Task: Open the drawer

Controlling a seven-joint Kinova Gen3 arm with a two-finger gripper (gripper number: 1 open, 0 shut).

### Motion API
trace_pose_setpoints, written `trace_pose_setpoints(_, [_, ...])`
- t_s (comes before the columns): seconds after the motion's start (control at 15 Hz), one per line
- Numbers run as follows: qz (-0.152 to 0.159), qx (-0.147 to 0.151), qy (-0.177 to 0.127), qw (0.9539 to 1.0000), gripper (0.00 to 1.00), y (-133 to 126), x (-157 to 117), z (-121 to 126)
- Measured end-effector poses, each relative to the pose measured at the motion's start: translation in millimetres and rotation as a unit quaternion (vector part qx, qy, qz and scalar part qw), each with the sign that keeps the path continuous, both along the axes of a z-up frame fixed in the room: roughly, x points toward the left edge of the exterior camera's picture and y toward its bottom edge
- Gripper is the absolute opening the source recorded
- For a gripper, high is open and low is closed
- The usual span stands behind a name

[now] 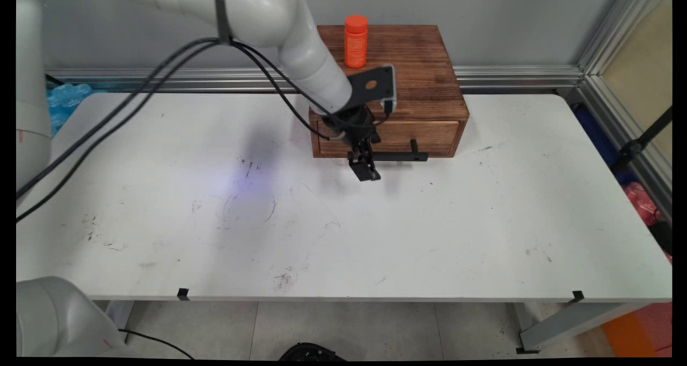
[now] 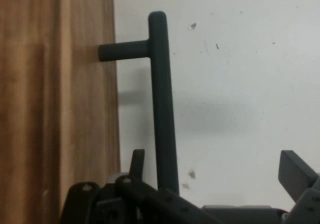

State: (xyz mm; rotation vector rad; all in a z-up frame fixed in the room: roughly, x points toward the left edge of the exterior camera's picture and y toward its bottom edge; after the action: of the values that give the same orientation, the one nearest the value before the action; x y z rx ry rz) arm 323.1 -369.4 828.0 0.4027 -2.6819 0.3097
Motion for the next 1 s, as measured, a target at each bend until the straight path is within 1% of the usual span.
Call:
trace_pose_setpoints(0.33, [-0.009,0.011,-0.016,0.9998,1.0,-10.0,-13.9,-26.7])
trace_pose_setpoints(0.73, [-0.011,0.019,-0.026,0.9994,1.0,-16.6,-25.3,-45.0])
trace_pose_setpoints(1.0, [-0.007,0.026,-0.026,0.9993,1.0,-15.7,-31.1,-50.9])
